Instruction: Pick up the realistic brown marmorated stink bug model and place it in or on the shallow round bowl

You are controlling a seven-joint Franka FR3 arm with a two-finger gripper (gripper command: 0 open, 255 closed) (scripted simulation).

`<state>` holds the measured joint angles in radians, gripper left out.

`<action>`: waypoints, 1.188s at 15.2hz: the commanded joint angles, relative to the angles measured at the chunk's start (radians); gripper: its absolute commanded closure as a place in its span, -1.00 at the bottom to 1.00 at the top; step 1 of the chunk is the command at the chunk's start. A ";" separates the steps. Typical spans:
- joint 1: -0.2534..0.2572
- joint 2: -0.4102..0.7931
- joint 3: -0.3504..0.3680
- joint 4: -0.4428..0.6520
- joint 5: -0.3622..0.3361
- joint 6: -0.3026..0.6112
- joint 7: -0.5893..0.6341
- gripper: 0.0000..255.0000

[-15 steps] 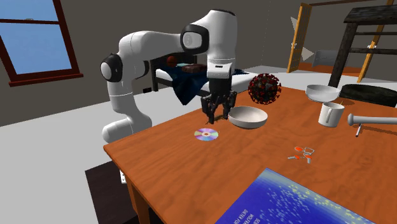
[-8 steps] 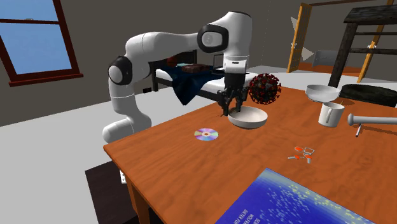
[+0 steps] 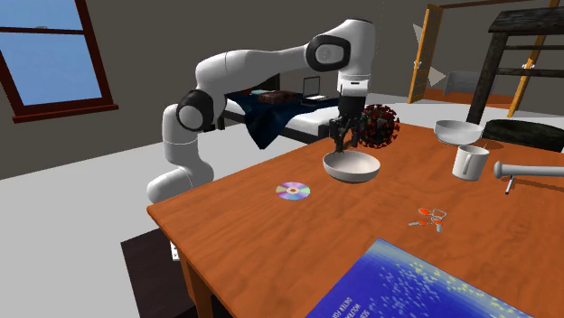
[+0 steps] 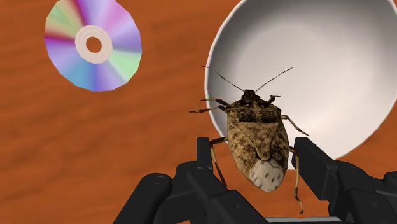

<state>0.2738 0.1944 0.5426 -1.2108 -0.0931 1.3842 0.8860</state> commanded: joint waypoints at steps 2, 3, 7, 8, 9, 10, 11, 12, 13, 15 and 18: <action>0.082 0.106 0.025 0.135 -0.063 -0.043 0.080 1.00; 0.118 0.148 0.031 0.192 -0.088 -0.064 0.105 1.00; 0.157 0.184 0.033 0.214 -0.108 -0.053 0.136 1.00; 0.146 0.171 0.034 0.179 -0.100 -0.031 0.135 1.00; 0.137 0.159 0.034 0.147 -0.093 -0.010 0.134 1.00; 0.128 0.148 0.035 0.116 -0.086 0.010 0.132 1.00; 0.120 0.137 0.035 0.087 -0.080 0.030 0.131 1.00; 0.113 0.128 0.035 0.059 -0.075 0.049 0.129 1.00; 0.107 0.119 0.035 0.033 -0.070 0.067 0.128 1.00; 0.096 0.103 0.034 -0.017 -0.061 0.103 0.125 1.00; 0.082 0.084 0.033 -0.084 -0.049 0.153 0.122 1.00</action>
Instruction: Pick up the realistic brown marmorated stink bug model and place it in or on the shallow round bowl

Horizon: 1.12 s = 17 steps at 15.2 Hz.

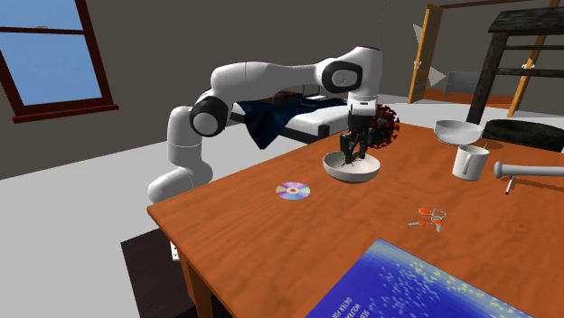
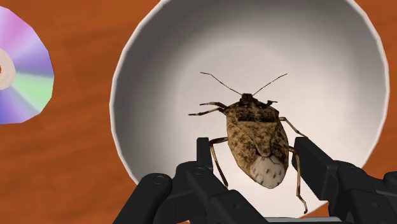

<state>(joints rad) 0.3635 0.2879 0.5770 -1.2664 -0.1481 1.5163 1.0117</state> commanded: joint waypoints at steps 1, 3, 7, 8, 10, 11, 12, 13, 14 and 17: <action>-0.011 -0.014 -0.001 -0.044 0.008 0.033 -0.005 1.00; -0.011 -0.014 -0.001 -0.045 0.008 0.033 -0.005 1.00; -0.011 -0.014 -0.001 -0.044 0.008 0.033 -0.005 1.00; -0.011 -0.014 -0.001 -0.044 0.008 0.033 -0.005 1.00; -0.011 -0.014 -0.001 -0.044 0.008 0.033 -0.005 -1.00; -0.011 -0.014 -0.001 -0.044 0.008 0.033 -0.005 -1.00; -0.011 -0.014 -0.001 -0.044 0.008 0.033 -0.005 -1.00; -0.011 -0.014 -0.001 -0.044 0.008 0.033 -0.005 -1.00; -0.011 -0.014 -0.001 -0.044 0.008 0.033 -0.005 -1.00; 0.027 0.040 0.001 0.134 -0.024 -0.097 0.004 -1.00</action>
